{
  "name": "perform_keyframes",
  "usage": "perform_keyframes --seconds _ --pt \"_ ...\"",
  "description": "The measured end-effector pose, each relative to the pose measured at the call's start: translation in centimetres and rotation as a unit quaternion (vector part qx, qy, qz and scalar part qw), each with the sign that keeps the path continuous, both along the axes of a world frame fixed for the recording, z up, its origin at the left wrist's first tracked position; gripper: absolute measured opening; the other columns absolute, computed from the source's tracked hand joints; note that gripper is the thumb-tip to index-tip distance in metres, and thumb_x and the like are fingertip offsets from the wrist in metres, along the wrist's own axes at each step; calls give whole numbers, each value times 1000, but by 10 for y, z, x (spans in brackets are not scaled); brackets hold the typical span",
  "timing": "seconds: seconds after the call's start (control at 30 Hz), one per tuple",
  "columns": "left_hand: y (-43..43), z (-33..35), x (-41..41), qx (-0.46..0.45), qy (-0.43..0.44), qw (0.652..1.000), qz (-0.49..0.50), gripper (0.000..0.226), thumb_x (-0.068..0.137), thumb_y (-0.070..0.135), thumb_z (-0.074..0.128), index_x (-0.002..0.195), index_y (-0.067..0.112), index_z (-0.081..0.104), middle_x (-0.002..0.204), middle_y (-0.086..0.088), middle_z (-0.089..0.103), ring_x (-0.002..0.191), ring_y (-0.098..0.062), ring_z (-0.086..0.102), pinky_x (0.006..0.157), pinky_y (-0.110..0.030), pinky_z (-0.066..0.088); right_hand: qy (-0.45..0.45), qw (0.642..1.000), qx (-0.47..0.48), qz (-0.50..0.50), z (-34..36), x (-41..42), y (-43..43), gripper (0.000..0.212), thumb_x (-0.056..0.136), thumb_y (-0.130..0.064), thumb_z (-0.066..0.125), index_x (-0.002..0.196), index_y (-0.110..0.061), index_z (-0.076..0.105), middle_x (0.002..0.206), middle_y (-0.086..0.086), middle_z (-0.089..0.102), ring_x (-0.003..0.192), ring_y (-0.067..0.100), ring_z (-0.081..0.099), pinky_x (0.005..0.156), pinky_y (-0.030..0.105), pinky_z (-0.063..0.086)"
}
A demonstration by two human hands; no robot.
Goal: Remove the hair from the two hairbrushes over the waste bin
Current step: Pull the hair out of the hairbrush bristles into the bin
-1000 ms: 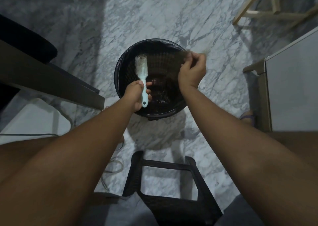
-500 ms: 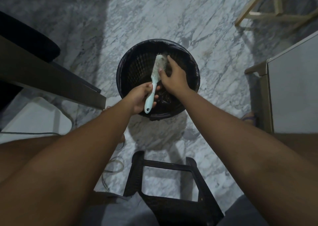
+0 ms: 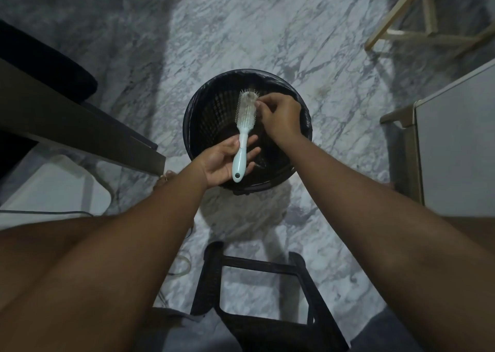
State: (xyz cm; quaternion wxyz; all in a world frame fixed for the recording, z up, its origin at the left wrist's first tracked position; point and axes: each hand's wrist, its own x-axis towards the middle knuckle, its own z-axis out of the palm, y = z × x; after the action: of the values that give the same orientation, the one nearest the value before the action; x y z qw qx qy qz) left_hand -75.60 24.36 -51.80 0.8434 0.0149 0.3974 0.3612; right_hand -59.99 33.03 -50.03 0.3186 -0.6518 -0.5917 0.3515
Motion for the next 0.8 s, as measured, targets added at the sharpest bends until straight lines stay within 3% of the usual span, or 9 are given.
perform_keyframes --seconds 0.1,0.23,0.37,0.43,0.5,0.6,0.63,0.7,0.8 --pt "-2 0 2 -10 8 1000 -1 40 103 5 40 141 14 49 137 -2 61 113 -27 67 83 -48 58 34 999 37 -15 7 2 6 12 88 -21 68 90 -13 77 80 -4 75 74 8 71 78 29 59" --pt "-3 -2 4 -49 36 996 58 44 102 -2 36 142 13 48 138 -5 59 110 -30 67 80 -49 60 57 990 122 -50 25 6 16 14 91 -21 65 92 -12 75 80 -4 72 75 8 68 71 18 54" --pt "-4 -4 1 -55 63 992 92 45 102 -2 33 141 14 49 138 -3 59 111 -29 65 80 -45 60 91 979 159 -93 30 8 21 13 91 -19 62 90 -9 70 83 3 70 77 17 66 67 29 57" --pt "-4 -3 -1 -49 71 993 80 43 102 -1 34 139 15 50 139 -2 59 114 -28 64 82 -45 59 22 992 93 -77 25 13 18 12 91 -17 61 91 -9 70 88 4 72 82 16 66 77 28 55" --pt "-3 -1 -2 -41 74 994 69 42 103 -1 34 136 16 52 139 0 59 115 -27 64 84 -45 59 -91 994 -54 -1 18 19 13 14 90 -13 61 96 -7 71 99 7 73 94 22 67 84 28 50" --pt "-3 2 -2 -30 78 995 54 40 103 0 35 133 17 54 137 2 61 116 -26 65 87 -45 57 -257 926 -236 146 18 23 -1 25 87 -13 62 105 3 66 107 18 68 103 34 64 78 30 48" --pt "-3 2 -3 -26 79 995 49 39 103 1 35 133 18 54 137 3 61 116 -25 65 88 -45 56 -266 918 -246 163 17 22 -3 28 86 -13 63 109 4 64 110 20 67 105 36 63 79 31 49" --pt "-3 2 -4 -18 79 996 36 39 104 3 36 135 18 53 136 4 61 116 -24 65 88 -44 56 -226 937 -219 152 13 20 -5 41 86 -13 63 124 2 58 123 19 63 116 34 60 91 31 48" --pt "-4 0 -5 -7 80 997 12 38 105 7 37 139 18 50 134 5 62 115 -22 66 81 -40 58 -55 980 -172 79 8 13 -1 68 87 -33 67 146 -12 41 138 9 56 127 22 54 104 30 44"
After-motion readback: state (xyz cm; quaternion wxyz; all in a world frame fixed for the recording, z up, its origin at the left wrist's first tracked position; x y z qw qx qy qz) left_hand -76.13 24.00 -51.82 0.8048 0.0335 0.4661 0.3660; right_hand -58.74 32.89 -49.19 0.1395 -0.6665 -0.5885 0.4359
